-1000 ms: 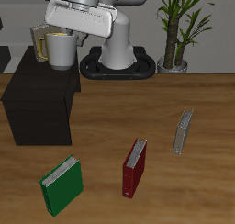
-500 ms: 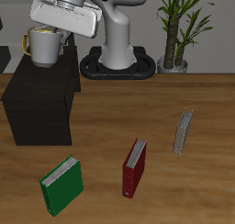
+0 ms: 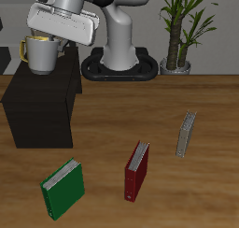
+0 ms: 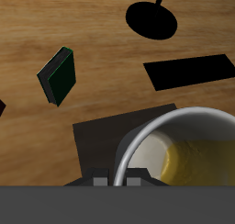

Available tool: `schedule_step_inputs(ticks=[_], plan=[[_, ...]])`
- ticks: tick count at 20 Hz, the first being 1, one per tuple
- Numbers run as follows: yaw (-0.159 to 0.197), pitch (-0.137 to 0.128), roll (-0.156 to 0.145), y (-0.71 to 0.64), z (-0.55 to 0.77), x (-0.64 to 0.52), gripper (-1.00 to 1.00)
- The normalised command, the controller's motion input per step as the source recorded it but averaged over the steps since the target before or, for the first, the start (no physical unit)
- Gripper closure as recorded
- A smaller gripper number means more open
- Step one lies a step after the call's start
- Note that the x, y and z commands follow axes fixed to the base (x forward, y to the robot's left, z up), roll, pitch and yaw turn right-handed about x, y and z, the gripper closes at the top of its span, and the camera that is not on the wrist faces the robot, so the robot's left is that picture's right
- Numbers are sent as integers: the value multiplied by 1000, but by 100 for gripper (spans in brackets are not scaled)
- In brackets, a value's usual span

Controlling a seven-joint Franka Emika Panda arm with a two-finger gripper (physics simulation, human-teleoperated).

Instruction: Place the right yellow book upright on top of the shelf and place the white-yellow mug on top of the shelf

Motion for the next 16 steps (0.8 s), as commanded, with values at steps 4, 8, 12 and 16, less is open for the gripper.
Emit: schedule_step_inputs(ticks=[4, 8, 12, 16], plan=[[-73, 39, -42, -86, -106, 28, 100], [26, 11, 4, -6, -68, 15, -100], [6, -29, -36, -135, 91, -84, -100], [51, -30, 20, 154, 73, -101, -100]])
